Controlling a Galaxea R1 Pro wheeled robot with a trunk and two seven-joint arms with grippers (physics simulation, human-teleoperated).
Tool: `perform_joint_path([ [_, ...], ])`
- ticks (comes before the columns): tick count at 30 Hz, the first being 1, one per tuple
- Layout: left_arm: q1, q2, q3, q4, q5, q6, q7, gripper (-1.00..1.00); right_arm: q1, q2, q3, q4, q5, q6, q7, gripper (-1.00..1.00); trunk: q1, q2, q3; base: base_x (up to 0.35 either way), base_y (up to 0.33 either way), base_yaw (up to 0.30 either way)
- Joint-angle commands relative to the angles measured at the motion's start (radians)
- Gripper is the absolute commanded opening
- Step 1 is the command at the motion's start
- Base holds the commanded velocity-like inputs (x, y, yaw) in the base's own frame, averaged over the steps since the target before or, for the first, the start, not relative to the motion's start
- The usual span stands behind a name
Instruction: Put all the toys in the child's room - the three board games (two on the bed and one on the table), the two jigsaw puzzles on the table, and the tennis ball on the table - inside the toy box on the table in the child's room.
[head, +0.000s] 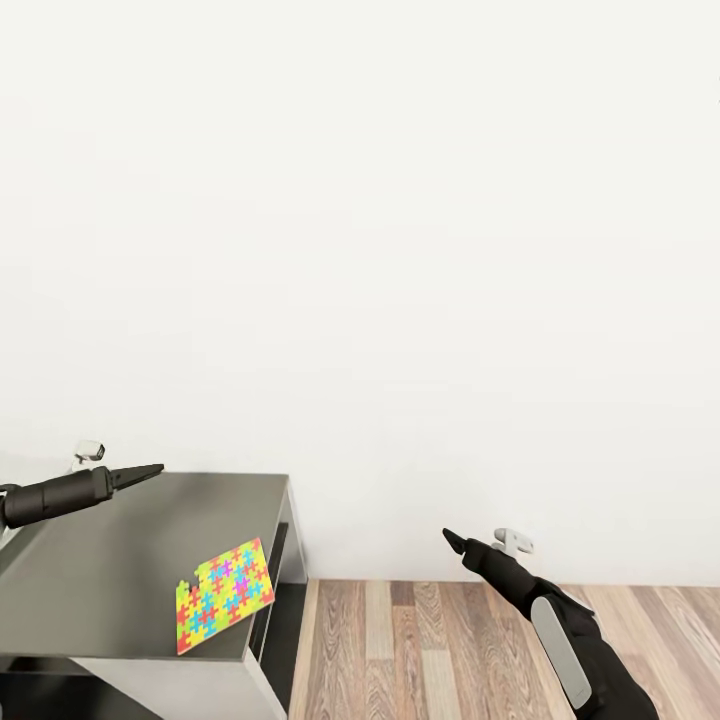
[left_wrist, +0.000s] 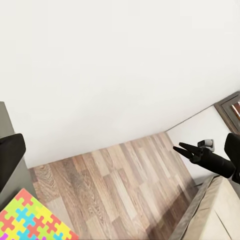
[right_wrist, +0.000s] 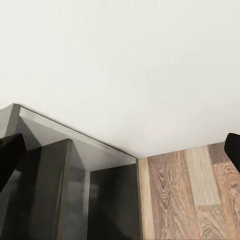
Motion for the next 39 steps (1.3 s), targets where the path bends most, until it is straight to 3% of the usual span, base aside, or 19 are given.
perform_joint_path([
  [1, -0.001, -0.001, 0.004, -0.001, -0.011, 0.011, -0.008, 1.0, -0.001, 0.0, -0.002, -0.001, -0.007, 0.007, 0.002, 1.0, 0.001, -0.002, 0.0, 0.0, 0.0, 0.0],
  [39, -0.002, -0.002, 0.002, -0.005, -0.011, 0.011, -0.008, 1.0, 0.0, 0.002, 0.003, -0.001, -0.007, 0.007, 0.002, 1.0, 0.001, -0.002, 0.061, 0.0, 0.0, 0.0],
])
